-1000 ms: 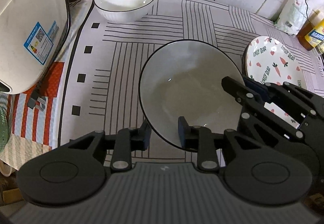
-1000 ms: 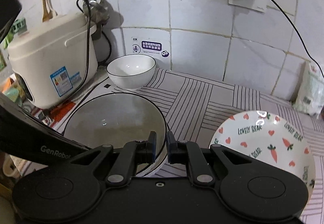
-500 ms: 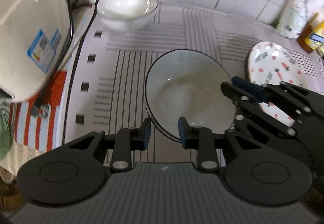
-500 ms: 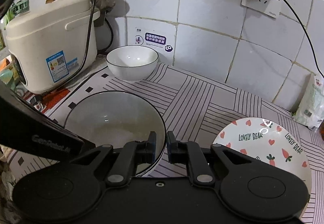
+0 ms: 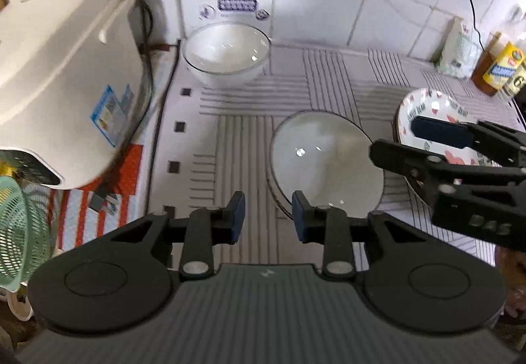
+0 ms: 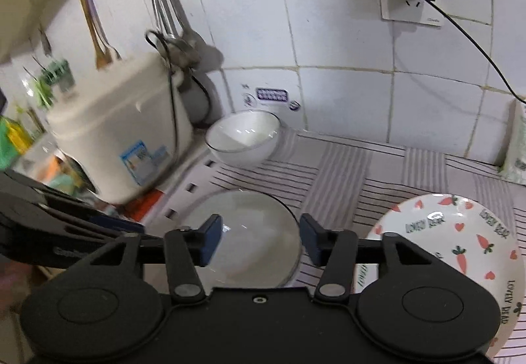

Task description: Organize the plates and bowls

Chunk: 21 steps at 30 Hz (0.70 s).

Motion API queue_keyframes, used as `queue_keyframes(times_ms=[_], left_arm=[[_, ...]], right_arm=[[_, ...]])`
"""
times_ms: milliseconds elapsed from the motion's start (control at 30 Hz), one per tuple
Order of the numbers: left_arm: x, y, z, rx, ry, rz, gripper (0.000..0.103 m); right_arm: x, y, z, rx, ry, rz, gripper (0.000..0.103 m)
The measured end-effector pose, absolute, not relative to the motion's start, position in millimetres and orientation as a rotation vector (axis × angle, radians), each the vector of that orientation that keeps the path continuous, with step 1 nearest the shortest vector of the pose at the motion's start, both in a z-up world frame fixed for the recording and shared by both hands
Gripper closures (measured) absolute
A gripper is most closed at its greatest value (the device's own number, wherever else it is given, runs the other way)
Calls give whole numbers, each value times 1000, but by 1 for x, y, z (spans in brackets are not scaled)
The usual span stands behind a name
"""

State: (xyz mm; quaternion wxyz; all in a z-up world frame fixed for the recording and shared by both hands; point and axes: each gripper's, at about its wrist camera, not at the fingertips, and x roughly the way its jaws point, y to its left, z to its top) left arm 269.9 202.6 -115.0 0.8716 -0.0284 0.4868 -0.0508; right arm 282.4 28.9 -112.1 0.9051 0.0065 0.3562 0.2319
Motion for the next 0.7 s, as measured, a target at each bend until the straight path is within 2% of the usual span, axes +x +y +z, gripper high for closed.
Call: queue_keyframes(times_ms=[100, 167, 200, 267, 333, 467, 533, 700], left_arm=[[269, 213, -102, -57, 964, -70, 58], [271, 218, -96, -52, 950, -64, 56], [273, 221, -93, -55, 942, -62, 51], [278, 226, -89, -62, 929, -54, 46], [286, 230, -86, -65, 913, -44, 38], [302, 239, -86, -71, 868, 29, 31], [310, 242, -87, -62, 831, 64, 23], [340, 250, -97, -105, 827, 64, 20]], right_arm=[[285, 31, -103, 22, 727, 506, 31], [288, 34, -98, 16, 727, 515, 26], [292, 35, -97, 21, 735, 516, 16], [299, 37, -94, 31, 743, 519, 4], [308, 40, -91, 38, 743, 528, 4], [330, 43, -90, 76, 774, 513, 4], [341, 46, -92, 92, 793, 490, 4], [372, 58, -105, 163, 852, 489, 5]])
